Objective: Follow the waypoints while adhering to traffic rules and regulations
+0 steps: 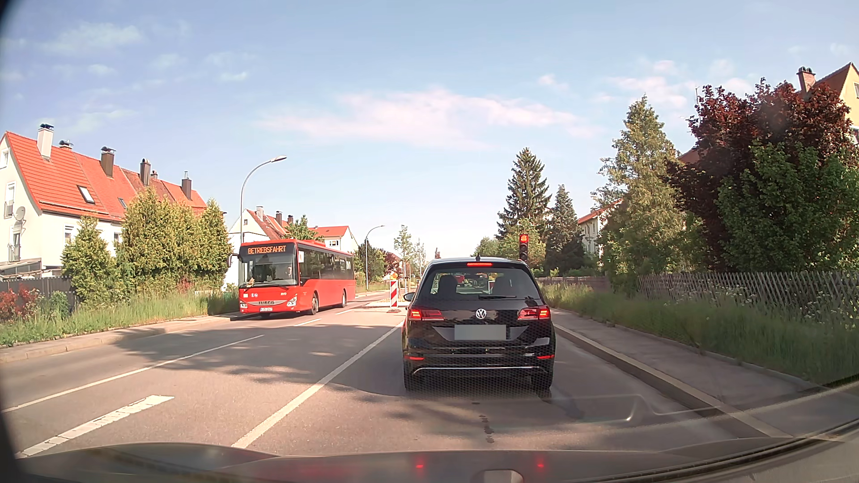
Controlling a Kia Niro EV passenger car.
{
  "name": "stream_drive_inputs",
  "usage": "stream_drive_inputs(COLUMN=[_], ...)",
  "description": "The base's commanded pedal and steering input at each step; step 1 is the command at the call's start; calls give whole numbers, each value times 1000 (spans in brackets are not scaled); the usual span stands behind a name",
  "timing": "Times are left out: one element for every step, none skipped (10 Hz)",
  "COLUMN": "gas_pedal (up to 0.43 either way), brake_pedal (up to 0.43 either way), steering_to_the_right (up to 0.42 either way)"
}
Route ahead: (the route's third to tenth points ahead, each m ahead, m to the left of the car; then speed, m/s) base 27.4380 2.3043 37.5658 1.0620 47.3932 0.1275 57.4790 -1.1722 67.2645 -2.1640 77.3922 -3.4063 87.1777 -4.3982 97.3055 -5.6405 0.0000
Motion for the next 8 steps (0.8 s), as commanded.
stream_drive_inputs(gas_pedal=[0, 0, 0, 0, 0, 0, 0, 0], brake_pedal=[244, 244, 244, 244, 244, 244, 244, 244], steering_to_the_right=[-21, -21, -21, -21, -21, -21, -21, -21])
